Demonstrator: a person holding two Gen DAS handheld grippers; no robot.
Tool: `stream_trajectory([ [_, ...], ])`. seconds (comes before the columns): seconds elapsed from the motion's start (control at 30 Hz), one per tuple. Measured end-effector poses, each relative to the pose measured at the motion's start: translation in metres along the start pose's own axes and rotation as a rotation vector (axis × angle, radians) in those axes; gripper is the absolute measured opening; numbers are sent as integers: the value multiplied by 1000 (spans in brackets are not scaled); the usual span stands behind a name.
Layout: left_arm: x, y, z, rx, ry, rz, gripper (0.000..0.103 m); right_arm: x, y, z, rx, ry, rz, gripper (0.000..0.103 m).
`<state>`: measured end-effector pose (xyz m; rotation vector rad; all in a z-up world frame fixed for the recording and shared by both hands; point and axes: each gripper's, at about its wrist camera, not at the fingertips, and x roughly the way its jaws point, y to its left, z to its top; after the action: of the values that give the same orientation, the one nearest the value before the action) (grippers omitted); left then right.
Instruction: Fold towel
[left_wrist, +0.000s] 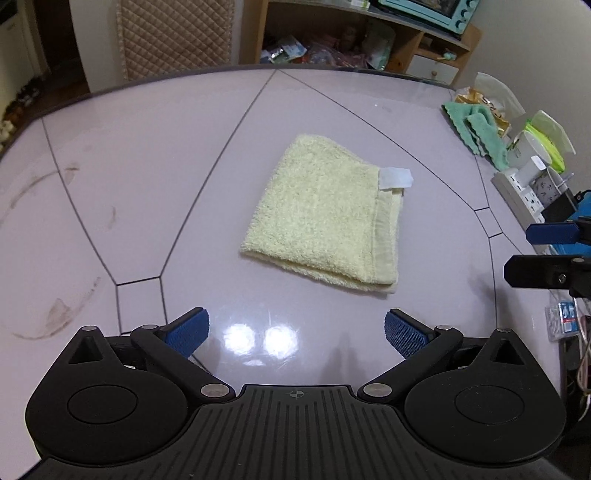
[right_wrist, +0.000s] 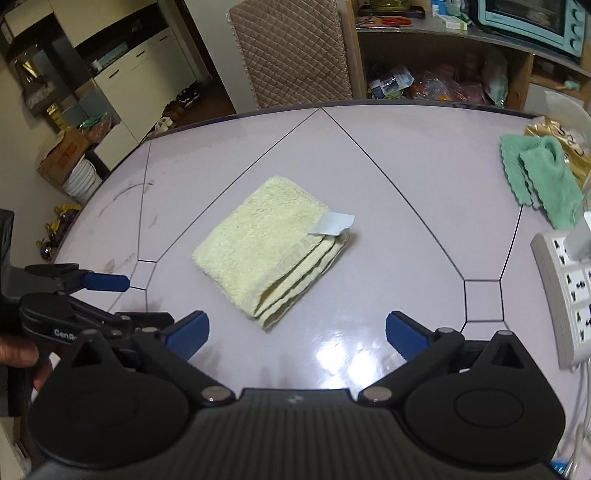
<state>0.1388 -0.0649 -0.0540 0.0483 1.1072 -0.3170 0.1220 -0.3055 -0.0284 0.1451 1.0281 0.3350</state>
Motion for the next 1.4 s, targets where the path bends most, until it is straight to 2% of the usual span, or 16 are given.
stream_trajectory([
  [0.07,-4,-2,-2,-7,-3,41,103,-6,5,-2,-7,-13,8,103],
  [0.17,-11,-1,-6,-39,-7,38,103,-16,16,-7,-22,-26,8,103],
  [0.3,-20,-3,-11,-31,-16,63,103,-28,29,-12,-19,-46,-1,103],
  [0.7,-46,2,-19,-23,-58,37,103,-55,66,-26,0,-101,-57,103],
  [0.93,-64,4,-24,42,-105,47,103,-68,83,-43,28,-139,-111,103],
  [1.2,-76,3,-30,40,-122,66,103,-69,81,-57,31,-132,-100,103],
  [1.4,-77,0,-34,-14,-131,90,103,-64,69,-56,12,-120,-91,103],
])
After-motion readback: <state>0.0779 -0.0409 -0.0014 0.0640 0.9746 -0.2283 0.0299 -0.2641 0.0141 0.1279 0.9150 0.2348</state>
